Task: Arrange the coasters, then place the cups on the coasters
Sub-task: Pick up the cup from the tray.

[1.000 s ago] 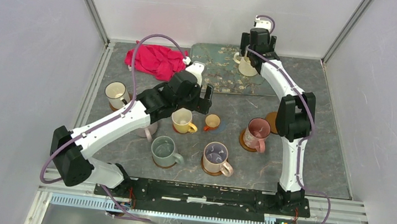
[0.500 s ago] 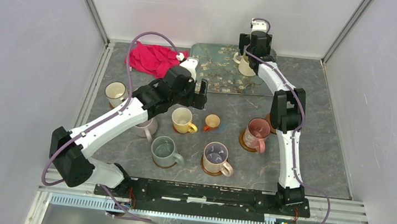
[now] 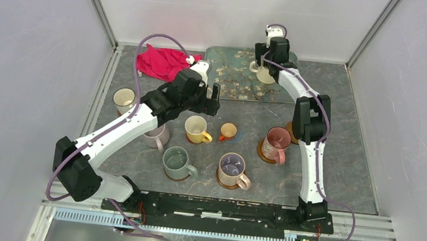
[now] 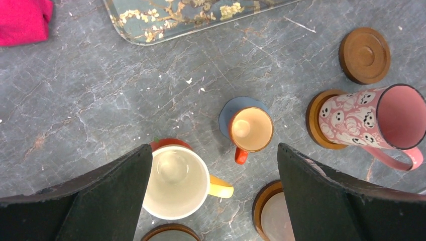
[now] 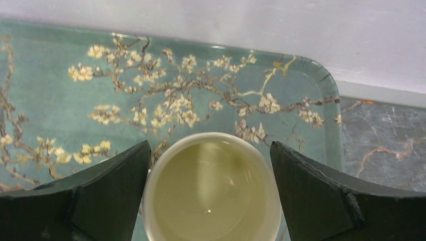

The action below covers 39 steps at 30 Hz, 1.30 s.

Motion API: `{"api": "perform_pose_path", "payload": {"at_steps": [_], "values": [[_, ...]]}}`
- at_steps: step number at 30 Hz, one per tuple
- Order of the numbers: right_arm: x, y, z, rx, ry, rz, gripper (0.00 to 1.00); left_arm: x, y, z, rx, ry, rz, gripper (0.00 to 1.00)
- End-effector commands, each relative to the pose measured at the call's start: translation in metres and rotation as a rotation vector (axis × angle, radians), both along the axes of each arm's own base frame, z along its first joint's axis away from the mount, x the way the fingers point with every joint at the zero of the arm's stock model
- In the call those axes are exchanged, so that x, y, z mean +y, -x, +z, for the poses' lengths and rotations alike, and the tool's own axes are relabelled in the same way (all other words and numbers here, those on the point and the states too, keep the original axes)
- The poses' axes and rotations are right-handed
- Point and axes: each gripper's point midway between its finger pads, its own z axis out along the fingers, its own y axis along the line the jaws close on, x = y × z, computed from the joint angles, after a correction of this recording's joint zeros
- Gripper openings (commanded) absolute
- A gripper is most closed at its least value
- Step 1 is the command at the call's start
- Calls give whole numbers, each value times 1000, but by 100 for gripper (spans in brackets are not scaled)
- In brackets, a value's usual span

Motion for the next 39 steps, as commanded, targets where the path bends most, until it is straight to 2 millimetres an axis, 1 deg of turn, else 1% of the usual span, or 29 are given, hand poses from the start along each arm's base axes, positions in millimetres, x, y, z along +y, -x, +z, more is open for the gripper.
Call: {"api": "perform_pose_path", "payload": {"at_steps": [1,3,6,9,13,16,20,24,28,31,37,39], "values": [[8,21,27,31,38,89,95,5,1,7,-44,-13,-38,100],[11,31,31,49,74,113,95,7,2,7,-45,-11,-34,100],[8,47,33,87,134,115,95,8,2,7,-45,-8,-31,100],[-2,65,31,132,189,89,95,10,3,7,-46,-7,-29,100],[-20,88,28,201,238,28,95,10,3,7,-49,-4,-28,100],[-24,103,33,215,234,1,98,12,2,5,-49,-4,-26,100],[-26,115,39,232,228,-36,98,12,0,1,-47,-1,-22,100],[-28,128,34,274,195,-63,98,14,-1,-2,-50,-2,-17,100],[-26,146,19,313,143,-64,98,17,-3,-6,-46,-3,-11,100],[-21,154,13,317,98,-56,98,19,-3,-7,-50,2,-10,100],[-12,161,21,283,-26,-75,98,20,-4,-9,-51,12,-8,100],[-6,164,21,271,-56,-63,98,21,-5,-8,-54,15,-5,100]]}}
